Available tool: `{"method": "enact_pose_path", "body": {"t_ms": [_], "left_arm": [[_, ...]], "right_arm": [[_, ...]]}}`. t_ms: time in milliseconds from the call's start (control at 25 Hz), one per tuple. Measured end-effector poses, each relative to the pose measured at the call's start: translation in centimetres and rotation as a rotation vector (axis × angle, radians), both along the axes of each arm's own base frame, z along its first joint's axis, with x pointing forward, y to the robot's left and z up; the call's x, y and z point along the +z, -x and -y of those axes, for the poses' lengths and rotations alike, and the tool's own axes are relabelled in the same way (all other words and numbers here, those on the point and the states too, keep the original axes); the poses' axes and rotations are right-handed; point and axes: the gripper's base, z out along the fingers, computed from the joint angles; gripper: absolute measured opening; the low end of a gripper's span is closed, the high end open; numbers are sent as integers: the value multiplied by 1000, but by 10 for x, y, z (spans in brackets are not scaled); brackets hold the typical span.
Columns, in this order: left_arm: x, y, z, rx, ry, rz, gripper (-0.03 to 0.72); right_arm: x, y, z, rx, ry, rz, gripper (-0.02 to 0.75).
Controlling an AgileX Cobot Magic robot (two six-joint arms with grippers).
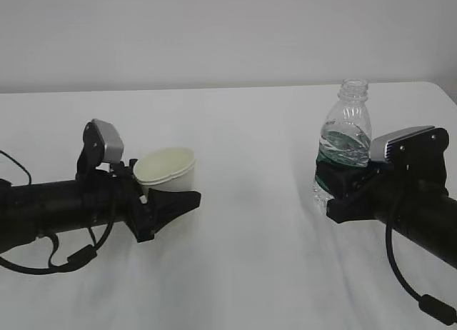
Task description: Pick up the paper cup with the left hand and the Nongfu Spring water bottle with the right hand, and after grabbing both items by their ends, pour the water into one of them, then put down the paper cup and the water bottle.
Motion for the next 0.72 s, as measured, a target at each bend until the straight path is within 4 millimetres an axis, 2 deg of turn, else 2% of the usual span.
{"method": "enact_pose_path", "body": {"t_ms": [320, 560, 720], "left_arm": [[11, 4, 41, -121, 16, 63, 474], [10, 11, 51, -157, 13, 62, 473], [10, 13, 53, -166, 13, 56, 473]], "right_arm": [[0, 0, 0, 4, 9, 4, 328], [0, 3, -3, 47, 19, 8, 328], [9, 8, -3, 60, 17, 32, 328]]}}
